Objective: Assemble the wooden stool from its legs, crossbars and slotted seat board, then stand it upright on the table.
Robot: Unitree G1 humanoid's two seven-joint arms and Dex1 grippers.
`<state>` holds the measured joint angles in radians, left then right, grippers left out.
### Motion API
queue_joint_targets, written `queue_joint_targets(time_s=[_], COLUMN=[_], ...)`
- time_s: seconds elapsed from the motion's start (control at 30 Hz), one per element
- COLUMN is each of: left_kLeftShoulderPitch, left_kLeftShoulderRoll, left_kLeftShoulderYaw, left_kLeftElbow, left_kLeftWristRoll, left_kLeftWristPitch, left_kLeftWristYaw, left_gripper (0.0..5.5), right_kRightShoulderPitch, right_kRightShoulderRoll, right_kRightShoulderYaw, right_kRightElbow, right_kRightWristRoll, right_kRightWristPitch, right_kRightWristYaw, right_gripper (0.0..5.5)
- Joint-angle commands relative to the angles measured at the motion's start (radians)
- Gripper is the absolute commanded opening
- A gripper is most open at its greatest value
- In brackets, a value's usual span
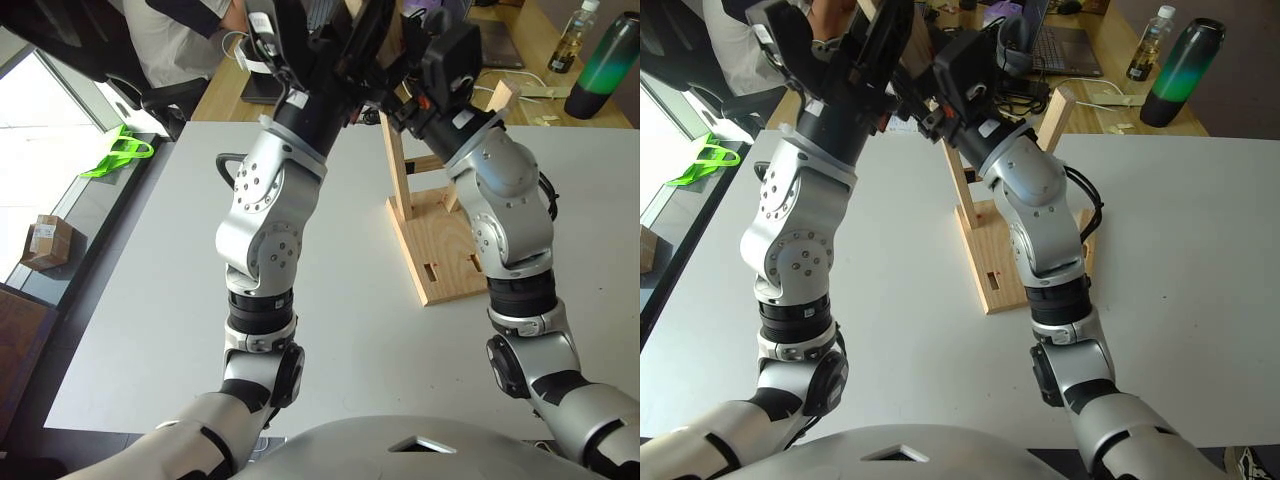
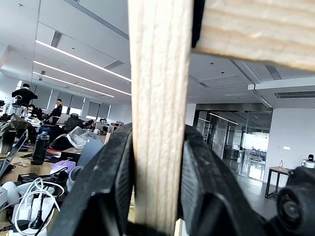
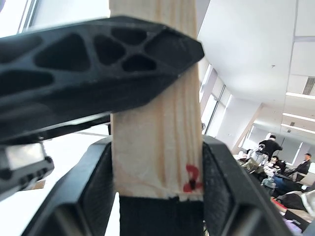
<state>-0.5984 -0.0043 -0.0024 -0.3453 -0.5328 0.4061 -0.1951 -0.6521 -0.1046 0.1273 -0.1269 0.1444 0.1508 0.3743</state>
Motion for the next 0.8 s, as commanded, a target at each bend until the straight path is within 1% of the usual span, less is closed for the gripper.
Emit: queue_joint_targets(time_s=[0.03,0.13,0.17,0.2,0.27,0.3,0.33,0.37,0.47,0.53,0.73,0.8], left_kLeftShoulderPitch=[-0.023,-0.009,0.017,0.060,0.134,0.146,0.143,0.119,0.000,-0.064,-0.144,-0.165], left_kLeftShoulderRoll=[0.039,0.117,0.169,0.234,0.366,0.415,0.443,0.459,0.470,0.456,0.390,0.390], left_kLeftShoulderYaw=[0.017,0.040,0.060,0.085,0.143,0.168,0.189,0.207,0.235,0.239,0.253,0.293], left_kLeftElbow=[-0.049,-0.103,-0.127,-0.150,-0.160,-0.134,-0.105,-0.067,0.071,0.122,0.129,0.134], left_kLeftWristRoll=[-0.083,-0.195,-0.264,-0.329,-0.404,-0.385,-0.361,-0.320,-0.152,-0.107,-0.260,-0.382], left_kLeftWristPitch=[0.063,0.147,0.201,0.256,0.329,0.321,0.301,0.260,0.090,0.030,0.112,0.183], left_kLeftWristYaw=[-0.049,-0.134,-0.176,-0.226,-0.323,-0.351,-0.362,-0.357,-0.292,-0.268,-0.244,-0.239], left_gripper=[1.91,2.40,2.48,2.73,3.04,3.24,3.33,3.52,4.16,4.42,5.22,5.27], right_kRightShoulderPitch=[-0.027,-0.034,-0.034,-0.033,-0.022,-0.015,-0.010,-0.005,0.011,0.030,0.062,0.065], right_kRightShoulderRoll=[0.009,0.009,0.007,0.003,-0.007,-0.011,-0.013,-0.012,-0.016,-0.020,-0.018,-0.015], right_kRightShoulderYaw=[-0.027,-0.037,-0.040,-0.044,-0.051,-0.051,-0.050,-0.047,-0.030,-0.014,0.009,0.010], right_kRightElbow=[0.008,0.014,0.016,0.017,0.011,0.007,0.003,-0.001,-0.018,-0.036,-0.064,-0.068], right_kRightWristRoll=[-0.025,-0.028,-0.026,-0.022,-0.017,-0.013,-0.011,-0.007,0.009,0.023,0.042,0.043], right_kRightWristPitch=[-0.056,-0.068,-0.068,-0.064,-0.055,-0.048,-0.043,-0.036,-0.008,0.015,0.044,0.047], right_kRightWristYaw=[-0.040,-0.053,-0.054,-0.053,-0.048,-0.045,-0.042,-0.038,-0.013,0.009,0.037,0.038], right_gripper=[2.11,2.11,2.11,2.10,2.10,2.10,2.10,2.10,2.10,2.10,2.10,2.10])
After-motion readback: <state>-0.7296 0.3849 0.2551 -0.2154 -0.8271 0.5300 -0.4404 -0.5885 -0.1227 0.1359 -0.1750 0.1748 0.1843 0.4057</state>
